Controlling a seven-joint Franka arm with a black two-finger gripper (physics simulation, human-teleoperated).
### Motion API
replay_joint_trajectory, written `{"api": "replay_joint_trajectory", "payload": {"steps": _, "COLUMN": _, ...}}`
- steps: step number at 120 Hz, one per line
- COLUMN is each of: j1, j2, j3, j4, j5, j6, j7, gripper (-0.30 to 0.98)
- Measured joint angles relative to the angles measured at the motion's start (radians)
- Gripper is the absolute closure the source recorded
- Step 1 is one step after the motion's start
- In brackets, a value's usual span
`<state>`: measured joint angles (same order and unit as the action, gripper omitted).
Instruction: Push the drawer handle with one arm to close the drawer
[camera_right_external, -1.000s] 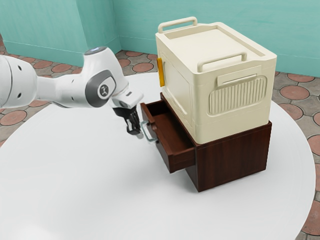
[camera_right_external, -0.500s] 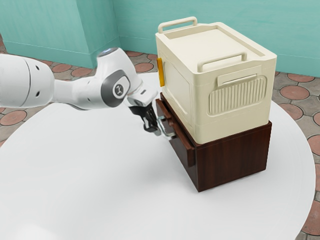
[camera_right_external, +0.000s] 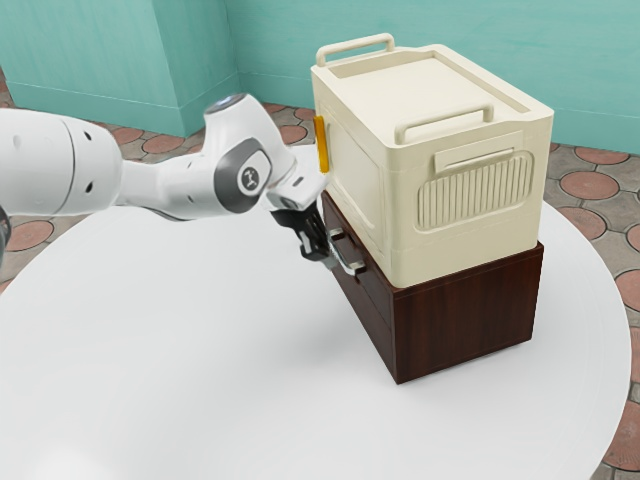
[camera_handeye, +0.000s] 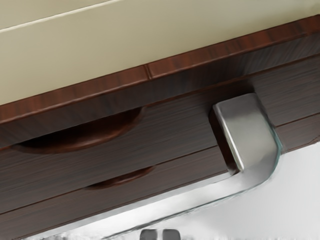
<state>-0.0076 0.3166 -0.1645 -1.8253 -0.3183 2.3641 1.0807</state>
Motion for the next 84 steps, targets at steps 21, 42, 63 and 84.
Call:
{"api": "replay_joint_trajectory", "payload": {"steps": 21, "j1": 0.006, "j2": -0.17, "j3": 0.104, "j4": -0.129, "j5": -0.028, "j6": -0.072, "j7": -0.01, "gripper": 0.79}}
{"api": "replay_joint_trajectory", "payload": {"steps": 42, "j1": 0.01, "j2": -0.27, "j3": 0.183, "j4": -0.011, "j5": 0.132, "j6": -0.347, "j7": -0.107, "gripper": 0.73}}
{"api": "replay_joint_trajectory", "payload": {"steps": 63, "j1": 0.023, "j2": -0.29, "j3": 0.224, "j4": 0.166, "j5": 0.262, "j6": -0.613, "j7": -0.267, "gripper": 0.36}}
{"api": "replay_joint_trajectory", "payload": {"steps": 84, "j1": 0.067, "j2": -0.304, "j3": 0.219, "j4": 0.219, "j5": 0.302, "j6": -0.731, "j7": -0.409, "gripper": 0.16}}
